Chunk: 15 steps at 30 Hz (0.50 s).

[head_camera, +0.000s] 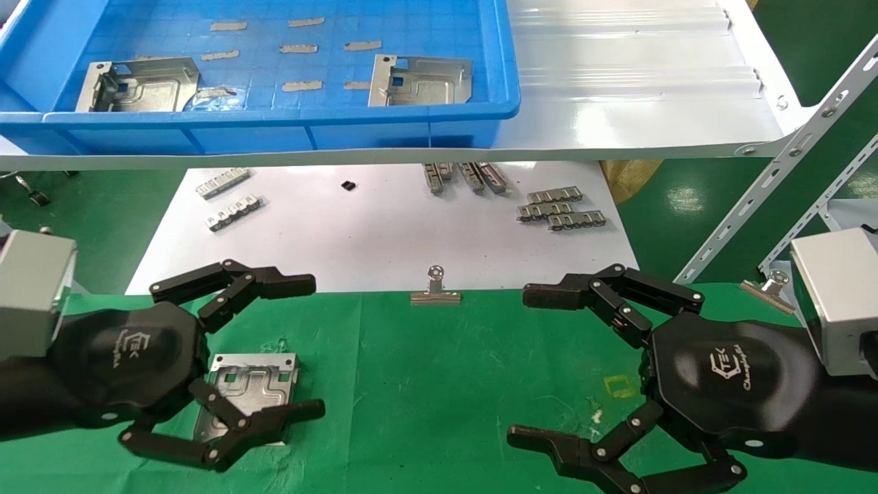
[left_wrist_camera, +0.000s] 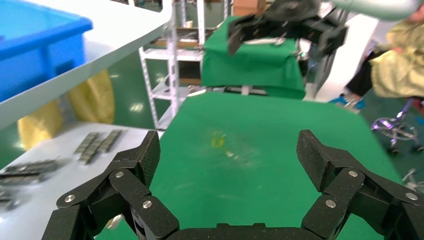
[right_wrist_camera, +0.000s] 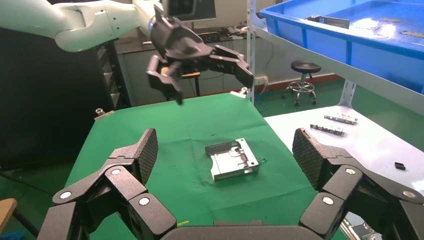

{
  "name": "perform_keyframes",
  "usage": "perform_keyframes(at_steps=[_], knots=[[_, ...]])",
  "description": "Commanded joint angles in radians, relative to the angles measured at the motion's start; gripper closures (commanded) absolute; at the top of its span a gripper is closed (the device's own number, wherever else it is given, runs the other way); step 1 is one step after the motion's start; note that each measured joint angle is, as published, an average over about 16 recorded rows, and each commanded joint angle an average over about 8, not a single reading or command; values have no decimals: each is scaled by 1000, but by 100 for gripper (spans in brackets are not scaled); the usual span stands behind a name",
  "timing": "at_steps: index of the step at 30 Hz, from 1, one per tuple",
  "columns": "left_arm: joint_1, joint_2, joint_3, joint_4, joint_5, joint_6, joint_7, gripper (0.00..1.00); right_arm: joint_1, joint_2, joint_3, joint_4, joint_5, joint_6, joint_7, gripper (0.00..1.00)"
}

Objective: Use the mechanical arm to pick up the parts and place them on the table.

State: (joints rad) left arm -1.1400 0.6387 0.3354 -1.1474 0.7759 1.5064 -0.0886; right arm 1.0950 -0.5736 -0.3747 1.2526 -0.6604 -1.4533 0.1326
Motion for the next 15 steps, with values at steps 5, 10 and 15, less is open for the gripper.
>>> perform_keyframes(at_steps=[5, 10, 15], knots=[[54, -23, -46, -113, -37, -9, -81, 0, 0, 0, 0, 0, 0, 0, 0, 0], [79, -33, -68, -165, -56, -12, -111, 0, 0, 0, 0, 0, 0, 0, 0, 0], [84, -36, -72, -174, -60, -13, -114, 0, 0, 0, 0, 0, 0, 0, 0, 0]])
